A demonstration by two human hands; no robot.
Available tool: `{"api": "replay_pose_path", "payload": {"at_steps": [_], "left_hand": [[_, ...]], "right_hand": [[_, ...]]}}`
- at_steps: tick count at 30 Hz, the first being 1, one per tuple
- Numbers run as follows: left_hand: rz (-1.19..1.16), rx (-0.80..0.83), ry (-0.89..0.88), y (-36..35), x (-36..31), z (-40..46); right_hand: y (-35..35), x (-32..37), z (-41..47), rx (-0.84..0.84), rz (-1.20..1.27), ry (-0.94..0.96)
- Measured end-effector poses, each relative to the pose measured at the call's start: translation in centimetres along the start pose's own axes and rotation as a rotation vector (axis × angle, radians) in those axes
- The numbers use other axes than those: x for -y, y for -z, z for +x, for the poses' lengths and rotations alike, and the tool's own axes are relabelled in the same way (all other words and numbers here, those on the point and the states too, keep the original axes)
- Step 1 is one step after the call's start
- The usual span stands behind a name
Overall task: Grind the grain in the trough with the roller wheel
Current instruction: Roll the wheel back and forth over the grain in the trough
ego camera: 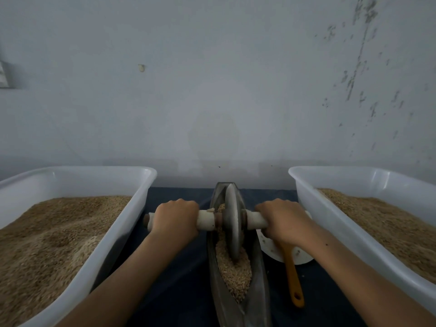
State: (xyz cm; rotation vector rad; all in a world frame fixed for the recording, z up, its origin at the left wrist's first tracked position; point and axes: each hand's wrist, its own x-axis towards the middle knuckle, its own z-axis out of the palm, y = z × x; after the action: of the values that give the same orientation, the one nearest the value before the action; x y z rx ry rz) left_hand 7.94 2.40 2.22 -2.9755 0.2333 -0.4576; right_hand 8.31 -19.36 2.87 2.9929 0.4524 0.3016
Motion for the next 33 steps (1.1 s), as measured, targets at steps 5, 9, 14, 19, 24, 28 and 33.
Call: {"api": "replay_pose_path", "payload": {"at_steps": [5, 9, 14, 19, 24, 28, 33], "left_hand": [[-0.007, 0.173, -0.041, 0.5, 0.4, 0.0], [-0.008, 0.171, -0.023, 0.4, 0.4, 0.1], [-0.016, -0.026, 0.024, -0.2, -0.1, 0.1], [-0.008, -0.088, 0.022, -0.3, -0.3, 0.0], [0.019, 0.038, -0.003, 0.0, 0.0, 0.0], [0.023, 0.192, -0.020, 0.5, 0.4, -0.1], [0.009, 0.151, 0.004, 0.3, 0.2, 0.1]], "right_hand": [[1.2, 0.0, -0.1, 0.210, -0.032, 0.021], [0.9, 0.1, 0.0, 0.177, -0.031, 0.006], [-0.5, 0.3, 0.2, -0.114, -0.005, -0.045], [-0.9, 0.2, 0.1, -0.177, 0.000, -0.040], [0.6, 0.1, 0.0, 0.099, -0.016, -0.001], [1.4, 0.2, -0.3, 0.214, -0.044, 0.022], [0.9, 0.3, 0.0, 0.141, -0.034, -0.001]]}}
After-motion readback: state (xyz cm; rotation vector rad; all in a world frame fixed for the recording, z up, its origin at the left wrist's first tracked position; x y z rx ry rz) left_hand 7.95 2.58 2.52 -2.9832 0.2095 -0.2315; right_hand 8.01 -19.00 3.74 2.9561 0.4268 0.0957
